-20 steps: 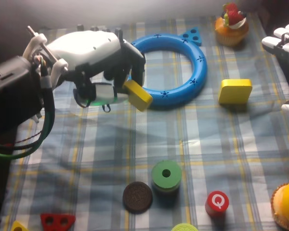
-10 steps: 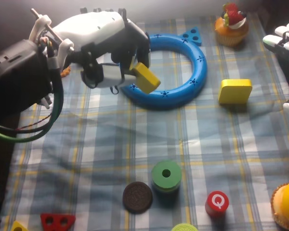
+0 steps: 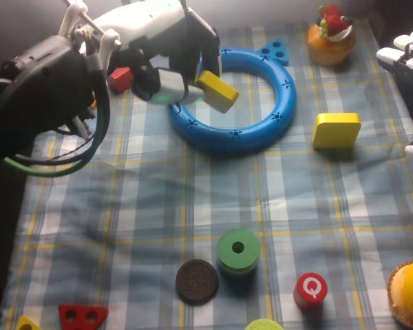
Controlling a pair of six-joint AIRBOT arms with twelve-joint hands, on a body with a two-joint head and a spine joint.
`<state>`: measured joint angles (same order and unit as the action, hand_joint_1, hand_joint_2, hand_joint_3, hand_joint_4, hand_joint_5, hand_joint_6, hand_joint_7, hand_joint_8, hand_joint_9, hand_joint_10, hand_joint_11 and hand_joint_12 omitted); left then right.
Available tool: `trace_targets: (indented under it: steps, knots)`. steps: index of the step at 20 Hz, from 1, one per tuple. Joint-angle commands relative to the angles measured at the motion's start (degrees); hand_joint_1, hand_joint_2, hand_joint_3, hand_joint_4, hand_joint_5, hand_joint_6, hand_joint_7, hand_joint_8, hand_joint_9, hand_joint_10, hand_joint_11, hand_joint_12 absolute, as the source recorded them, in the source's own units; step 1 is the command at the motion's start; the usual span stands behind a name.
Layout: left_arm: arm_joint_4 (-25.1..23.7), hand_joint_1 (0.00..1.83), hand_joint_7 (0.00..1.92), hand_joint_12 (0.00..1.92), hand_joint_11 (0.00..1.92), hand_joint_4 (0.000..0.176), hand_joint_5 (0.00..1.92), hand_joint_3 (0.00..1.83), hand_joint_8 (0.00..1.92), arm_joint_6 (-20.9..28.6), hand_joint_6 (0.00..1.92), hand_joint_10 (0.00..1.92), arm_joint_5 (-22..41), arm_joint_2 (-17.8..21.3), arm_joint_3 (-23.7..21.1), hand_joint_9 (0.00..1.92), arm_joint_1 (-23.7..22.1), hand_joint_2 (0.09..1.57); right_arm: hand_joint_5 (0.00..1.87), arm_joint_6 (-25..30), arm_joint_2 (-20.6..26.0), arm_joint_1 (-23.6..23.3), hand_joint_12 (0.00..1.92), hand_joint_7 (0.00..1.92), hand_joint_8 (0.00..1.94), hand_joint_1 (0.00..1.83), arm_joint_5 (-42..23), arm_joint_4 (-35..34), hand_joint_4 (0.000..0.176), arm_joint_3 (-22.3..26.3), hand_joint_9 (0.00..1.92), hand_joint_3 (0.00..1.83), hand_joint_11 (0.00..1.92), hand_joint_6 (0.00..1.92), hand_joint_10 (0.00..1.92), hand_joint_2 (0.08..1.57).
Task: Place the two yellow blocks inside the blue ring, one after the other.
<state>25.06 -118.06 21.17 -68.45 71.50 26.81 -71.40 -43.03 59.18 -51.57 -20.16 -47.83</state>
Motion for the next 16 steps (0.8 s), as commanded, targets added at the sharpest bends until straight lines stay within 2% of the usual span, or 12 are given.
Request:
trace_targets:
  steps: [1, 2, 5, 7, 8, 9, 11, 14, 16]
  knots:
    - [-0.03, 1.24, 0.9, 1.92, 0.24, 0.0, 0.87, 0.0, 1.41, 0.28, 0.92, 1.73, 5.48, -0.6, 0.8, 0.66, -1.35, 1.17, 0.0, 0.24, 0.0, -0.25, 0.0, 0.0, 0.0, 0.54, -6.94, 0.51, 0.0, -0.34, 0.0, 0.01, 0.01, 0.0, 0.0, 1.28]
    - [0.52, 1.24, 0.91, 1.92, 0.19, 0.0, 0.86, 0.0, 1.39, 0.28, 0.93, 1.69, 4.98, -1.36, 1.82, 0.63, -1.67, 1.17, 0.0, 0.24, -0.01, -0.25, 0.01, 0.0, 0.0, 0.52, -6.97, 0.52, 0.0, -0.34, 0.0, 0.0, 0.01, 0.0, 0.0, 1.28]
    - [3.69, 1.24, 0.91, 1.92, 0.22, 0.0, 0.86, 0.0, 1.39, 0.29, 0.94, 1.7, 3.41, -3.75, 5.59, 0.65, -2.16, 1.17, 0.0, 0.24, -0.23, -0.25, 0.01, 0.0, 0.0, 0.52, -6.98, 0.53, 0.0, -0.51, 0.0, 0.0, 0.02, 0.0, 0.0, 1.29]
    - [5.73, 1.24, 0.91, 1.92, 0.27, 0.0, 0.88, 0.0, 1.39, 0.29, 0.93, 1.75, 1.96, -5.44, 8.08, 0.67, -2.15, 1.17, 0.0, 0.24, -0.42, -0.25, 0.02, 0.0, 0.0, 0.55, -6.98, 0.55, 0.0, -0.66, 0.0, 0.0, 0.02, 0.0, 0.0, 1.28]
    - [6.21, 1.24, 0.9, 1.92, 0.36, 0.0, 0.87, 0.0, 1.41, 0.29, 0.92, 1.79, 1.73, -5.91, 8.67, 0.69, -2.15, 1.17, 0.0, 0.25, -0.44, -0.25, 0.02, 0.0, 0.0, 0.55, -6.98, 0.55, 0.0, -0.68, 0.0, 0.0, 0.03, 0.0, 0.0, 1.28]
    - [6.61, 1.24, 0.92, 1.92, 0.38, 0.0, 0.88, 0.0, 1.36, 0.29, 0.93, 1.74, 1.52, -6.34, 9.14, 0.71, -2.12, 1.16, 0.0, 0.26, -0.44, -0.25, 0.02, 0.0, 0.0, 0.56, -6.98, 0.55, 0.0, -0.7, 0.0, 0.0, 0.01, 0.0, 0.0, 1.28]
    - [7.39, 1.24, 0.94, 1.92, 0.3, 0.0, 0.87, 0.0, 1.31, 0.29, 0.97, 1.63, 1.01, -7.14, 10.12, 0.7, -2.08, 1.16, 0.0, 0.27, -0.46, -0.25, 0.02, 0.0, 0.0, 0.57, -6.98, 0.57, 0.0, -0.72, 0.0, 0.0, 0.0, 0.0, 0.0, 1.28]
    - [8.52, 1.24, 0.94, 1.92, 0.32, 0.0, 0.87, 0.0, 1.33, 0.3, 0.95, 1.68, 0.54, -8.45, 11.47, 0.71, -2.1, 1.16, 0.0, 0.27, -0.56, -0.25, 0.02, 0.0, 0.0, 0.56, -6.98, 0.57, 0.0, -0.81, 0.0, 0.0, 0.0, 0.0, 0.0, 1.29]
    - [9.01, 1.23, 0.89, 1.92, 0.43, 0.0, 0.85, 0.0, 1.42, 0.31, 0.96, 1.87, -0.25, -9.37, 12.44, 0.7, -2.04, 1.18, 0.0, 0.27, -0.58, -0.25, 0.0, 0.0, 0.0, 0.54, -6.98, 0.58, 0.0, -0.84, 0.0, 0.01, 0.0, 0.0, 0.0, 1.3]
